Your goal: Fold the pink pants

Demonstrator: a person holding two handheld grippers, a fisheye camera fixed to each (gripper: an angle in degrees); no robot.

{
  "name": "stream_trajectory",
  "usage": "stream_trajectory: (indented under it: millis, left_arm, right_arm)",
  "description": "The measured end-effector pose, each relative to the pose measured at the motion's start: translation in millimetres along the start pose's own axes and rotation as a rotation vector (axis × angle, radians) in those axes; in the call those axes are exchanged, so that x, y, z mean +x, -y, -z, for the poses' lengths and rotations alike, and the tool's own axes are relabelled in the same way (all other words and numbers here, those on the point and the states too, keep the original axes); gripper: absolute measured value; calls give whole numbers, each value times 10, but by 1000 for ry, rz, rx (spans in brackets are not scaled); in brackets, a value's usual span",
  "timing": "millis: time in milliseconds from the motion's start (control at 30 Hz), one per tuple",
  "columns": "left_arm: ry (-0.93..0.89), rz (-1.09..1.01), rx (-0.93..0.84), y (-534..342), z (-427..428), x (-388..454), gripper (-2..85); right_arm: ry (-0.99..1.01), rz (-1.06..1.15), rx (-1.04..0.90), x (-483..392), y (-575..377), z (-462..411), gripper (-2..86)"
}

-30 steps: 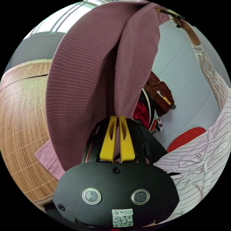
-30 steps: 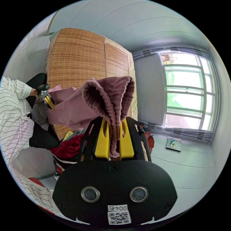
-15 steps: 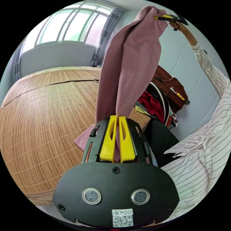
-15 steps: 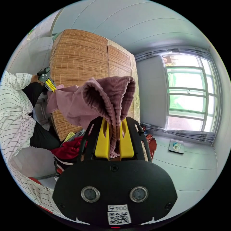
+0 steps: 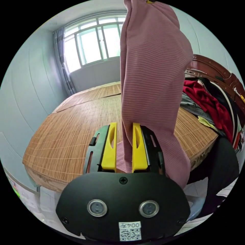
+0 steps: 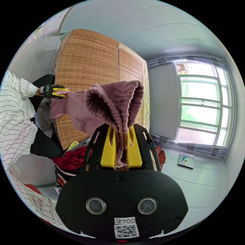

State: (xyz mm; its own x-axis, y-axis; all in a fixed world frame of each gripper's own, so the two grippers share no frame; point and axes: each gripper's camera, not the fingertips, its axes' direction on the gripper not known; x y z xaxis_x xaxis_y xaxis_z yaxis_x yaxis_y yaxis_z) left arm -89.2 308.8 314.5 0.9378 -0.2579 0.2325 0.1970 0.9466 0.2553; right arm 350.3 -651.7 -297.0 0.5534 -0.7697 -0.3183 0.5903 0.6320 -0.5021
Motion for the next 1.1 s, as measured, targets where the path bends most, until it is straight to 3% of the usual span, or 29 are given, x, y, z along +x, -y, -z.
stream_trajectory:
  millis: [100,167,333,500,600,833,1100]
  left_arm:
    - [-74,30,-20,-2,-146,-87,122]
    - [-285,17,-45,69,-357,-270,145]
    - [-606,-45,-170,191,-961,-620,170]
    - [-883,-28,-228,306,-1436,-821,138]
    - [-1001,-36,-233,424,-1593,-839,75]
    - [-805,-9,-166,1087,-1186,-1396,10]
    - [-547,59,-63,2173,-255,-2848,-1]
  right_arm:
    - [13,13,19,-159,16,10,59]
    - [12,21,22,-263,17,6,59]
    - [16,24,31,-520,-52,-17,61]
    - [10,6,46,-830,-229,-65,61]
    - [3,-34,44,-982,-375,-136,61]
    - [-38,-200,74,-1260,-992,-267,60]
    - [62,-439,328,-1923,-1881,-525,60]
